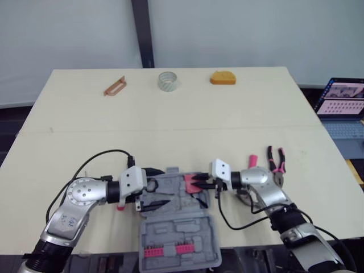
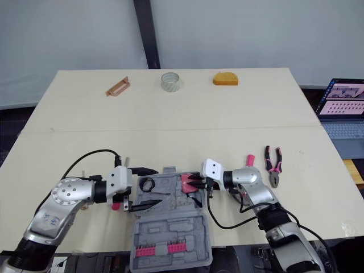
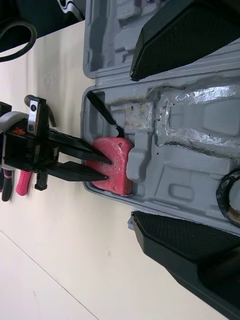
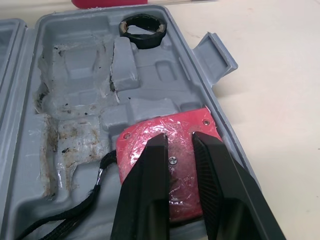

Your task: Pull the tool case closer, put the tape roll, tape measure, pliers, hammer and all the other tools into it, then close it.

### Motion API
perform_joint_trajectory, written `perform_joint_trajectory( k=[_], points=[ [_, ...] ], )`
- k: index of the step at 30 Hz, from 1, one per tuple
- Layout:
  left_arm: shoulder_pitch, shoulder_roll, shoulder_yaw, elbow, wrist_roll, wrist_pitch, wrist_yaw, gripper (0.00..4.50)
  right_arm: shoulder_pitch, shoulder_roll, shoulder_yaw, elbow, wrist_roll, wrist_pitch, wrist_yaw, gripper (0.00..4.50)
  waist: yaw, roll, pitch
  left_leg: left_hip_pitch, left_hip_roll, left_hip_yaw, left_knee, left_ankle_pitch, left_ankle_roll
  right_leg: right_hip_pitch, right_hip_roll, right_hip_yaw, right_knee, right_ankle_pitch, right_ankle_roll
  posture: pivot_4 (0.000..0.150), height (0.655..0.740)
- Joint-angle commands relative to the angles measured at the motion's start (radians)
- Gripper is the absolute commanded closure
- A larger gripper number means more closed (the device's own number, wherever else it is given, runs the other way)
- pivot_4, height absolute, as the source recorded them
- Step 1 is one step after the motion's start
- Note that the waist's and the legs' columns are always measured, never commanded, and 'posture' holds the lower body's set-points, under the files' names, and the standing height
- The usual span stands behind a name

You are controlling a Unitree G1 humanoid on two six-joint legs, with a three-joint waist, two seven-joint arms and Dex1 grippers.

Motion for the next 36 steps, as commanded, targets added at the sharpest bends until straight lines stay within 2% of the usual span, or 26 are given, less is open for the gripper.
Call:
perform_joint_trajectory(
  k=[1, 6, 10, 13, 17, 20, 22, 25, 28, 32, 36],
  points=[
    [0.007, 0.011, 0.017, -0.039, -0.023, 0.002, -0.007, 0.0, 0.05, -0.01, 0.053, 0.143, -0.078, 0.069, -0.008, 3.66, 0.001, 0.001, -0.007, 0.0, 0.001, 0.0, 0.0, 0.0, -0.001, 0.0, 0.001, 0.0, 0.0, 0.0, 0.0, 0.15, 0.74],
    [0.008, 0.012, 0.014, -0.042, -0.023, 0.008, -0.005, 0.0, 0.047, -0.013, 0.068, 0.159, -0.092, 0.079, 0.004, 3.66, 0.002, 0.004, -0.015, 0.001, 0.005, 0.0, 0.001, -0.002, -0.003, 0.001, 0.005, 0.0, -0.001, -0.001, -0.002, 0.15, 0.74],
    [0.006, 0.008, 0.015, -0.043, -0.025, 0.014, -0.002, 0.0, 0.05, 0.004, 0.008, 0.091, -0.003, 0.096, 0.021, 3.66, 0.003, 0.005, -0.016, 0.001, 0.006, 0.0, 0.001, -0.002, -0.003, 0.001, 0.006, 0.0, -0.001, -0.001, -0.002, 0.15, 0.74],
    [0.002, 0.004, 0.037, -0.038, -0.041, 0.029, 0.009, 0.0, 0.061, -0.013, -0.05, -0.071, 0.087, 0.164, 0.04, 3.66, 0.006, 0.007, -0.015, 0.0, 0.006, 0.0, 0.001, -0.002, -0.003, 0.0, 0.006, 0.0, -0.001, -0.001, -0.002, 0.15, 0.74],
    [0.01, 0.007, 0.093, -0.034, -0.064, 0.064, 0.045, 0.0, 0.088, -0.089, -0.152, -0.383, 0.27, 0.448, 0.037, 3.66, 0.005, 0.014, -0.008, -0.008, 0.006, 0.001, 0.002, -0.002, -0.003, -0.008, 0.006, 0.001, -0.001, -0.001, -0.002, 0.15, 0.74],
    [0.038, 0.014, 0.153, -0.035, -0.094, 0.106, 0.062, 0.0, 0.108, -0.161, -0.254, -0.492, 0.38, 0.612, 0.013, 2.83, 0.003, 0.018, -0.005, -0.012, 0.006, 0.002, 0.003, -0.002, -0.003, -0.014, 0.006, 0.001, 0.0, -0.001, -0.002, 0.15, 0.74],
    [0.068, 0.024, 0.217, -0.038, -0.123, 0.133, 0.075, 0.0, 0.135, -0.22, -0.325, -0.531, 0.424, 0.679, 0.004, 1.86, 0.004, 0.017, -0.004, -0.013, 0.006, 0.003, 0.001, -0.002, -0.003, -0.015, 0.006, 0.001, 0.0, -0.001, -0.002, 0.15, 0.74],
    [0.151, 0.051, 0.387, -0.009, -0.151, 0.16, 0.104, 0.0, 0.226, -0.339, -0.45, -0.512, 0.432, 0.689, 0.015, 0.23, 0.006, 0.014, -0.002, -0.014, 0.006, 0.003, 0.001, -0.003, -0.003, -0.015, 0.006, 0.0, -0.001, -0.001, -0.002, 0.15, 0.74],
    [0.26, 0.059, 0.563, 0.046, -0.162, 0.161, 0.125, 0.0, 0.305, -0.416, -0.565, -0.41, 0.412, 0.64, 0.017, 0.1, 0.007, 0.012, 0.0, -0.017, 0.006, 0.003, 0.002, -0.003, -0.003, -0.016, 0.006, 0.0, -0.003, -0.001, -0.002, 0.15, 0.74],
    [0.35, 0.056, 0.695, 0.124, -0.177, 0.139, 0.124, 0.0, 0.348, -0.465, -0.641, -0.276, 0.385, 0.563, 0.01, 0.1, 0.004, 0.012, 0.0, -0.017, 0.007, 0.004, 0.002, -0.003, -0.002, -0.016, 0.006, 0.0, -0.005, -0.001, -0.002, 0.15, 0.74],
    [0.405, 0.04, 0.801, 0.271, -0.162, 0.06, 0.144, 0.0, 0.344, -0.511, -0.714, -0.031, 0.352, 0.463, 0.002, 0.1, 0.003, 0.012, 0.0, -0.017, 0.007, 0.005, 0.002, -0.003, -0.002, -0.016, 0.006, 0.0, -0.005, -0.001, -0.002, 0.15, 0.74]
  ],
)
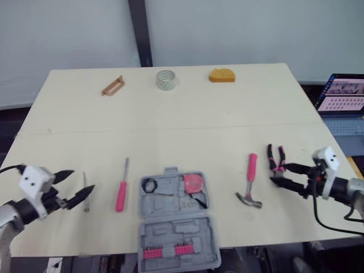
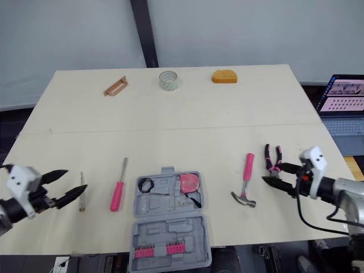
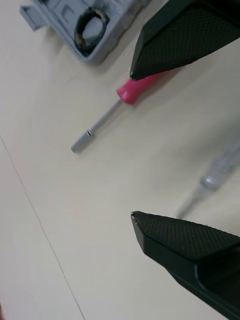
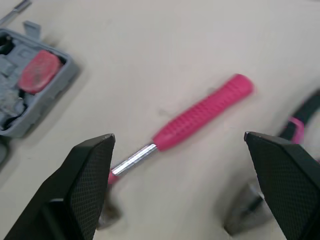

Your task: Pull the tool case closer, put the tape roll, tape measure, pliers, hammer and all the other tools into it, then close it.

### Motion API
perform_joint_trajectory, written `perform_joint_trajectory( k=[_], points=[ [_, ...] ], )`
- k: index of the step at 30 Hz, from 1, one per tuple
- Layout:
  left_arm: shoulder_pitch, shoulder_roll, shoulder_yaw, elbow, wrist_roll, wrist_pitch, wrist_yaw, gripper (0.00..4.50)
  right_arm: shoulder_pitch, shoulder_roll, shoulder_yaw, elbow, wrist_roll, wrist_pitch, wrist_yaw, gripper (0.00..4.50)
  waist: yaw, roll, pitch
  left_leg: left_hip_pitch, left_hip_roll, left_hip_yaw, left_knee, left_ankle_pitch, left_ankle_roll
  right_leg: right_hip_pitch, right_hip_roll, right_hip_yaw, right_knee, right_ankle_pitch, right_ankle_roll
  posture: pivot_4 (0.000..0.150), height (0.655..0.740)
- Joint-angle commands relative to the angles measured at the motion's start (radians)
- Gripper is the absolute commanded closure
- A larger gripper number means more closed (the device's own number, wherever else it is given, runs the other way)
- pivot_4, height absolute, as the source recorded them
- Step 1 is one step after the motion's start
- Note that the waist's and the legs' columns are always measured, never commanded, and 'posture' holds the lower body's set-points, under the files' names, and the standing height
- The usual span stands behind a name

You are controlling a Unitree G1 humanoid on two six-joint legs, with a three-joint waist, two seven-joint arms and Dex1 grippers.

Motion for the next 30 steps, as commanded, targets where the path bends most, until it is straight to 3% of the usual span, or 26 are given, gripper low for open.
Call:
perform_joint_trajectory(
  k=[1, 10, 30],
  points=[
    [0.028, -0.01, 0.095, 0.096, -0.005, -0.062, 0.023, 0.0, -0.013, -0.039, -0.073, 0.167, -0.021, -0.089, -0.008, 0.1, 0.0, 0.0, 0.0, 0.0, 0.0, 0.0, -0.001, 0.0, 0.0, 0.0, 0.0, 0.0, -0.001, 0.0, 0.0, 0.15, 0.74],
    [0.033, -0.023, 0.129, 0.255, 0.006, -0.158, 0.099, 0.0, -0.055, -0.051, -0.065, 0.364, -0.072, -0.211, -0.014, 0.1, -0.004, 0.001, 0.001, 0.0, 0.0, 0.001, 0.0, 0.0, 0.0, 0.0, 0.0, 0.0, -0.001, 0.0, 0.0, 0.15, 0.74],
    [-0.006, -0.016, 0.112, 0.247, -0.014, -0.149, 0.149, 0.0, -0.073, -0.037, -0.063, 0.356, -0.064, -0.227, -0.016, 0.1, -0.003, 0.001, 0.001, 0.0, 0.0, 0.001, 0.0, 0.0, 0.0, 0.0, 0.0, 0.0, 0.0, 0.0, 0.0, 0.15, 0.74]
  ],
)
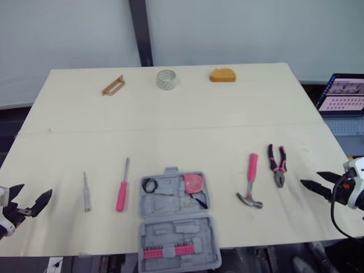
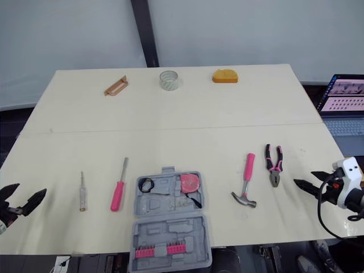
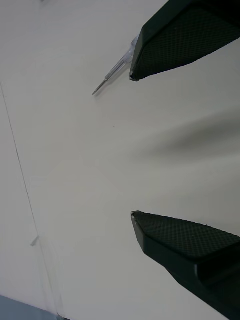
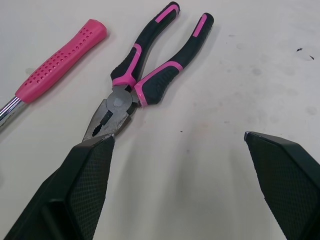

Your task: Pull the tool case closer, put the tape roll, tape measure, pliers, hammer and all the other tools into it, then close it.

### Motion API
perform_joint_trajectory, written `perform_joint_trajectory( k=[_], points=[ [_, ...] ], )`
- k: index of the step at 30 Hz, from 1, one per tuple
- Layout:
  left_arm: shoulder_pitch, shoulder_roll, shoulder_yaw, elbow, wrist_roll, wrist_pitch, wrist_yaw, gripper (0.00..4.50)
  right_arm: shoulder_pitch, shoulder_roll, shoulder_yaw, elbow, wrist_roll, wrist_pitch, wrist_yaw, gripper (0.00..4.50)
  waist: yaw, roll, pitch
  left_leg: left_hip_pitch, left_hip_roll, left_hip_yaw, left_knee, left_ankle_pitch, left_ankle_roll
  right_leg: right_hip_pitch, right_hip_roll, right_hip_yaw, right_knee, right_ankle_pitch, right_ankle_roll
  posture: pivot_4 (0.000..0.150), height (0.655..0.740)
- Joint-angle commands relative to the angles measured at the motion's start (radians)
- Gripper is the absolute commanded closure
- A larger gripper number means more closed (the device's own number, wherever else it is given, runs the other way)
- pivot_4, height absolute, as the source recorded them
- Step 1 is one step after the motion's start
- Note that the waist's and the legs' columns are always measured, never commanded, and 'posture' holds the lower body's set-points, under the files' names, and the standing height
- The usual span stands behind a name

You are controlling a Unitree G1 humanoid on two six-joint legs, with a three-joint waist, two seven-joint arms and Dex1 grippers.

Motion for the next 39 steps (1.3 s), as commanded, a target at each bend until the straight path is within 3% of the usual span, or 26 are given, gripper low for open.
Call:
perform_joint_trajectory(
  k=[1, 6, 13, 17, 21, 30, 39],
  points=[
    [-0.009, 0.007, 0.017, -0.041, -0.026, 0.02, 0.016, 0.0, -0.003, -0.006, -0.024, -0.041, 0.016, -0.005, -0.003, 0.1, 0.0, 0.0, 0.0, 0.0, 0.0, 0.0, 0.0, 0.0, 0.0, 0.0, 0.0, 0.0, 0.0, 0.0, 0.0, 0.15, 0.74],
    [-0.007, -0.014, -0.008, -0.156, -0.054, 0.087, 0.031, 0.0, 0.015, 0.011, -0.012, -0.209, 0.046, 0.046, 0.003, 0.1, 0.001, 0.0, 0.0, 0.0, 0.0, 0.0, 0.0, 0.0, 0.0, 0.0, 0.0, 0.0, 0.0, 0.0, 0.0, 0.15, 0.74],
    [-0.011, -0.107, -0.13, -0.483, -0.109, 0.247, 0.138, 0.0, 0.014, 0.057, 0.07, -0.639, 0.15, 0.251, -0.015, 0.1, 0.005, 0.0, 0.0, 0.0, 0.0, -0.001, 0.001, 0.0, 0.0, 0.0, 0.0, 0.0, 0.001, 0.0, 0.0, 0.15, 0.74],
    [-0.027, -0.15, -0.209, -0.614, -0.124, 0.31, 0.182, 0.0, 0.021, 0.081, 0.081, -0.746, 0.18, 0.304, -0.043, 0.1, 0.015, 0.0, 0.0, -0.001, 0.0, -0.001, 0.002, 0.0, 0.0, 0.0, 0.0, 0.0, 0.001, 0.0, 0.0, 0.15, 0.74],
    [-0.057, -0.132, -0.315, -0.701, -0.132, 0.314, 0.127, 0.0, 0.058, 0.104, 0.069, -0.806, 0.18, 0.326, -0.094, 0.1, 0.027, 0.0, 0.0, 0.0, 0.0, -0.001, 0.002, 0.0, 0.0, 0.0, 0.0, 0.0, 0.001, 0.0, 0.0, 0.15, 0.74],
    [-0.326, -0.014, -0.646, -0.657, -0.074, 0.254, -0.129, 0.0, 0.246, 0.28, 0.018, -0.946, 0.032, 0.301, -0.479, 0.1, 0.03, 0.0, -0.001, 0.0, 0.0, 0.0, 0.003, 0.0, 0.0, 0.0, 0.0, 0.001, 0.003, 0.001, -0.001, 0.15, 0.74],
    [-0.617, -0.089, -0.891, -0.458, 0.01, 0.12, -0.311, 0.0, 0.307, 0.511, 0.022, -0.997, -0.102, 0.338, -0.853, 0.1, 0.027, 0.001, -0.001, 0.0, 0.0, 0.0, 0.002, 0.0, -0.001, -0.001, 0.001, 0.001, 0.003, 0.001, -0.001, 0.15, 0.74]
  ],
)
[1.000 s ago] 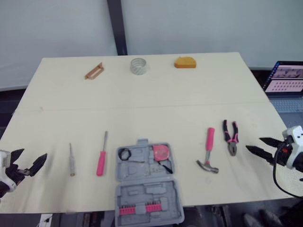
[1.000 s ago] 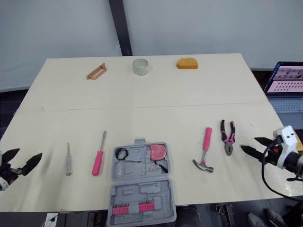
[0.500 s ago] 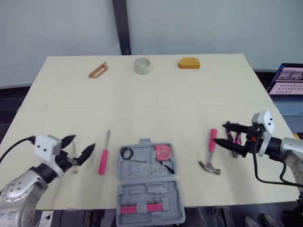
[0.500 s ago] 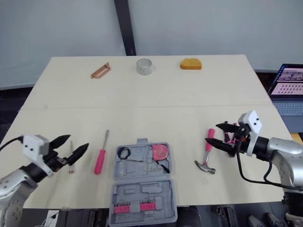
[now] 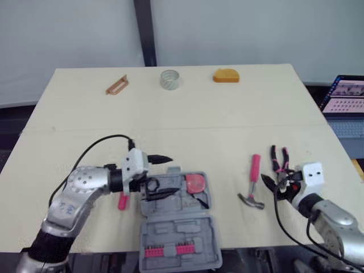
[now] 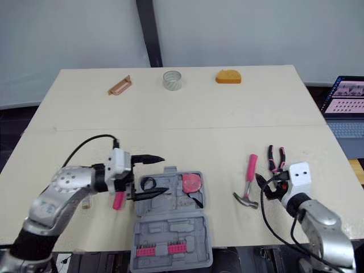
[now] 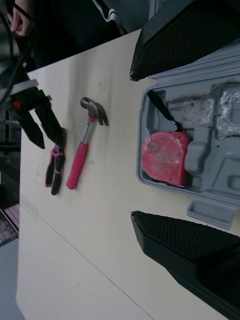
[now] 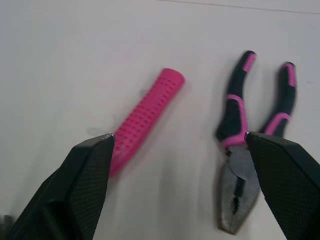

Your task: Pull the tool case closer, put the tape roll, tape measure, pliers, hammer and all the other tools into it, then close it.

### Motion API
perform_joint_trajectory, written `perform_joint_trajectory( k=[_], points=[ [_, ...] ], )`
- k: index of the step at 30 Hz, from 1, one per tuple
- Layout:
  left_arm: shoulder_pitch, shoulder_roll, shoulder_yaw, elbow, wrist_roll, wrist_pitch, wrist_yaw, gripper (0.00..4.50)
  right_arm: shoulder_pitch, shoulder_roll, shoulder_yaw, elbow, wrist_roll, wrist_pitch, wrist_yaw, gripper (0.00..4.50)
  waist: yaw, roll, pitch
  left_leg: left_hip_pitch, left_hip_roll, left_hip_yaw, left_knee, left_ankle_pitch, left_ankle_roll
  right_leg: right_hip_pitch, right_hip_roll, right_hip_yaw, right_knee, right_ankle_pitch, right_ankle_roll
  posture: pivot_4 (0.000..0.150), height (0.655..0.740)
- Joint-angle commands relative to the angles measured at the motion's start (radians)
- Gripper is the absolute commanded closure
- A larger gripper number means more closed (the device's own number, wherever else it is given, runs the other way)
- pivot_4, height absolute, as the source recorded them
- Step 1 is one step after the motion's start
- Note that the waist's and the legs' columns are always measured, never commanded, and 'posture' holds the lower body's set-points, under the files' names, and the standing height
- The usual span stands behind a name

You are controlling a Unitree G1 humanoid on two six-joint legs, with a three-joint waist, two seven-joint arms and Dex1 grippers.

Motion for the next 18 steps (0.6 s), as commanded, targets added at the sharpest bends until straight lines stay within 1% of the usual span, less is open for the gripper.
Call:
perform_joint_trajectory(
  k=[1, 9, 18],
  points=[
    [-0.073, -0.042, -0.052, 0.06, 0.026, -0.066, -0.053, 0.0, -0.006, 0.043, -0.007, -0.031, -0.052, -0.007, -0.109, 0.1, 0.0, 0.0, 0.0, 0.0, 0.0, 0.0, 0.0, 0.0, 0.0, 0.0, 0.0, 0.0, 0.0, 0.0, 0.0, 0.15, 0.74],
    [-0.169, -0.133, -0.116, 0.16, 0.07, -0.132, -0.09, 0.0, -0.063, 0.112, -0.012, 0.043, -0.088, 0.011, -0.22, 0.1, -0.001, 0.0, 0.0, 0.0, 0.0, 0.0, 0.0, 0.0, 0.0, 0.0, 0.0, 0.0, 0.0, 0.0, 0.0, 0.15, 0.74],
    [-0.18, -0.173, -0.124, 0.158, 0.092, -0.139, -0.075, 0.0, -0.091, 0.128, 0.003, 0.157, -0.104, -0.04, -0.221, 0.1, -0.002, 0.0, 0.0, 0.0, 0.0, 0.0, 0.0, 0.0, 0.0, 0.0, 0.0, 0.0, 0.001, 0.0, 0.0, 0.15, 0.74]
  ],
)
